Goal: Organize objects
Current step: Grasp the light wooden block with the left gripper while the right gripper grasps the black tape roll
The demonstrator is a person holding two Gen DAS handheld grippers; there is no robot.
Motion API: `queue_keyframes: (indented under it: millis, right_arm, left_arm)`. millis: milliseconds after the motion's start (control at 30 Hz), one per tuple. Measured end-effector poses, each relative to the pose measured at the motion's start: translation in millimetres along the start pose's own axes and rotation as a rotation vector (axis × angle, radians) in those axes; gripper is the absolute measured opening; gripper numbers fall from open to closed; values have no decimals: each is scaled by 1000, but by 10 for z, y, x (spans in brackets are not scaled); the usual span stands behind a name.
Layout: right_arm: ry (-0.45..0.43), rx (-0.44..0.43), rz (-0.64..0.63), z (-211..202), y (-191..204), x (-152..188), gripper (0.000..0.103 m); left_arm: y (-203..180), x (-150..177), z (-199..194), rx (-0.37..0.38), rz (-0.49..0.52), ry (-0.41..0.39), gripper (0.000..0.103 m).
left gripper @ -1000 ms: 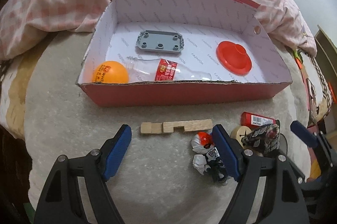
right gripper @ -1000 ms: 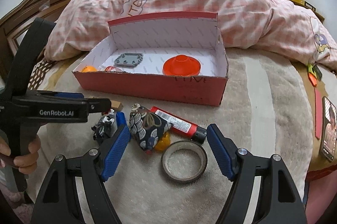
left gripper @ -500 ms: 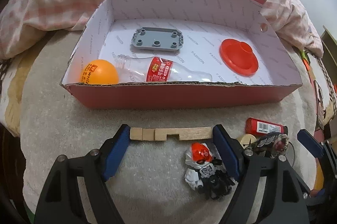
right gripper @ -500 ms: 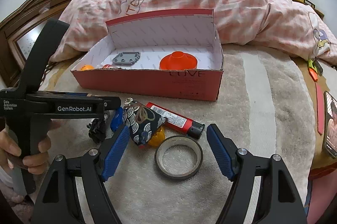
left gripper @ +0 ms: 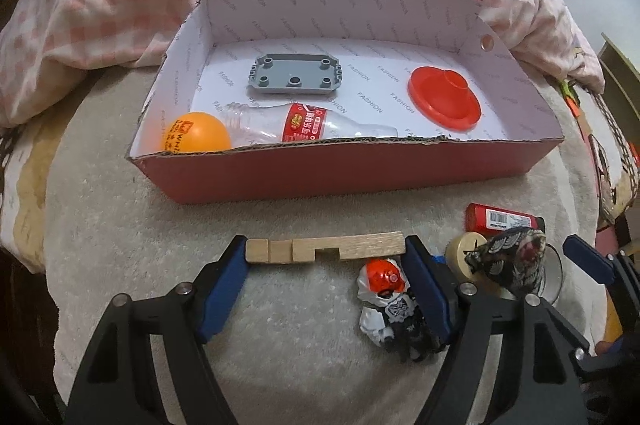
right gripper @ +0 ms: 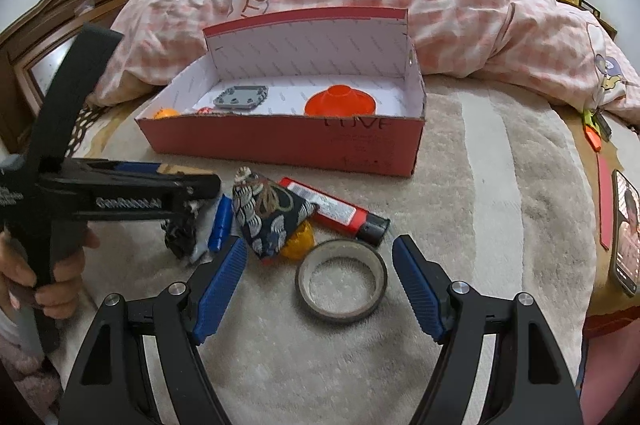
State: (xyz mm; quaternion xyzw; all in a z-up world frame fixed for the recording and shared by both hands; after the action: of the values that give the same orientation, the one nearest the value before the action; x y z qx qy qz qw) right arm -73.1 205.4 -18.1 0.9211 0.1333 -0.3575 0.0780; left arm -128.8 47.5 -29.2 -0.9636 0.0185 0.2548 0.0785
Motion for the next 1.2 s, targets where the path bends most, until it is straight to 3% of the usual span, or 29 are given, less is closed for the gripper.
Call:
queue_keyframes:
  millis: [367,400,500,800,1200]
  right_arm:
    - [62,35,17,167,-72,140,77]
    - [64,43,14,171,-70,140,75]
    - [63,69,11,152,-84,142,51]
    - [41,-6,17,24,7,118,50]
    - [-26,-55,-9,-165,182,-109,50]
  left_arm:
    - [41,10,-138,15,33,-40,77]
    - [31,-14,-141,18,37,-43,77]
    - [15,-26,-182,18,51,-53,77]
    - [7,-5,-212,18,64,-48,77]
    - [-56,-97,-429,25,99,-103,77]
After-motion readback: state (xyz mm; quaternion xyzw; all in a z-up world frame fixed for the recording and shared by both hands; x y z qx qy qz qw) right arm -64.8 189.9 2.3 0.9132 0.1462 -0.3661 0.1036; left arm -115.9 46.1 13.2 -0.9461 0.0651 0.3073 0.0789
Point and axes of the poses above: each gripper's, at about its wrist camera, not at the fingertips, and z roughly the way its jaws point, y to its left, x to its underside, the point moved 6 cm from there along z, roughly the way its jaws point, and after that the axes turned 2 degrees about x, right-handed, at the moved point
